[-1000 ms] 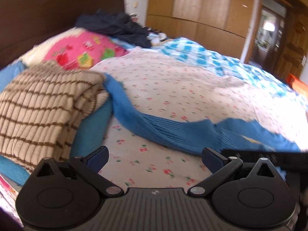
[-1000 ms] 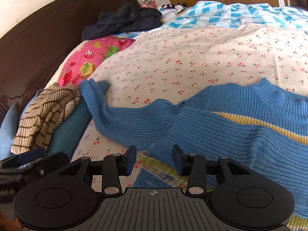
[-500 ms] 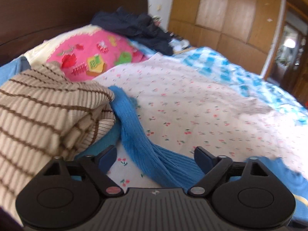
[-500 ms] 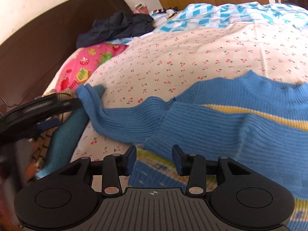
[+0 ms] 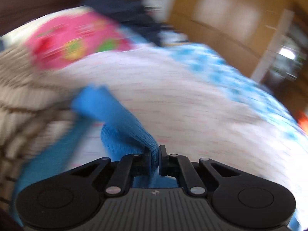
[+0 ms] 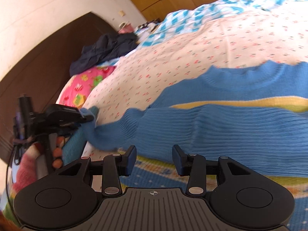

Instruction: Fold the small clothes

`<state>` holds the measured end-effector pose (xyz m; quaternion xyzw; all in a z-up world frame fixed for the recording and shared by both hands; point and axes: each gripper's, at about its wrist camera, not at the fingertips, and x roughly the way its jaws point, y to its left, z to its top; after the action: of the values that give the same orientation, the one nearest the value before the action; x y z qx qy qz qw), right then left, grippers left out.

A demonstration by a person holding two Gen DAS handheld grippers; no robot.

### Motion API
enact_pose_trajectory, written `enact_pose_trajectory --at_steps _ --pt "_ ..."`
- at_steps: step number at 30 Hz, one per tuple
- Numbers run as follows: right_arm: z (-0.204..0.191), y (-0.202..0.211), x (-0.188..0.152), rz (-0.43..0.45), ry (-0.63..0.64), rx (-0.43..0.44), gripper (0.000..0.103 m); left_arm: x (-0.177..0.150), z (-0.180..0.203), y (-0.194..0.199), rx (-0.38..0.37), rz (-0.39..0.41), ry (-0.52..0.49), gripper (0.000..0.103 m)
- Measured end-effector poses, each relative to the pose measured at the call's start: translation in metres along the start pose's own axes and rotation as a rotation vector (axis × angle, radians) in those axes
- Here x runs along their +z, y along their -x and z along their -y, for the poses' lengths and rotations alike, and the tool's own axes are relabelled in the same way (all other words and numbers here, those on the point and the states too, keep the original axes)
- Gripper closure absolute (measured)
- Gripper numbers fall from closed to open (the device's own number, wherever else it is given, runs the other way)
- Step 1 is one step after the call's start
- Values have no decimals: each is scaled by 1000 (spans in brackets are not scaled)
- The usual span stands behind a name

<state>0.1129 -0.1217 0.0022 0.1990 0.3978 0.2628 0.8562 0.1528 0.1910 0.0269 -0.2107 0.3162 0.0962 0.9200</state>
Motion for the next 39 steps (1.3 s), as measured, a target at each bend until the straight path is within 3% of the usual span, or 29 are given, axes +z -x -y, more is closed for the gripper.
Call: enact_pose_trajectory --at_steps 3,6,10,15,22,25,30,33,39 --pt "13 16 5 45 -30 -45 62 -23 57 27 -270 -31 -169 90" --pt "31 40 7 96 -68 -124 62 -62 100 46 -389 -85 -336 90" --pt "59 66 9 124 -146 -206 61 -117 125 53 -399 -169 -508 86" --pt "75 74 15 125 -214 -235 59 -138 110 50 -347 -231 -502 83" --pt "82 83 5 107 -312 -260 52 -126 92 58 -405 -197 -419 73" --pt "80 89 -1 90 -368 -251 51 -129 93 57 -454 -226 -433 72" --pt "68 106 -4 116 -410 -296 50 -145 105 62 -602 -325 -514 71" --pt "57 112 -1 118 -379 -350 45 -158 116 69 -681 -372 -595 71" --pt "27 93 11 44 -259 -375 45 -171 126 91 -754 -357 -713 70"
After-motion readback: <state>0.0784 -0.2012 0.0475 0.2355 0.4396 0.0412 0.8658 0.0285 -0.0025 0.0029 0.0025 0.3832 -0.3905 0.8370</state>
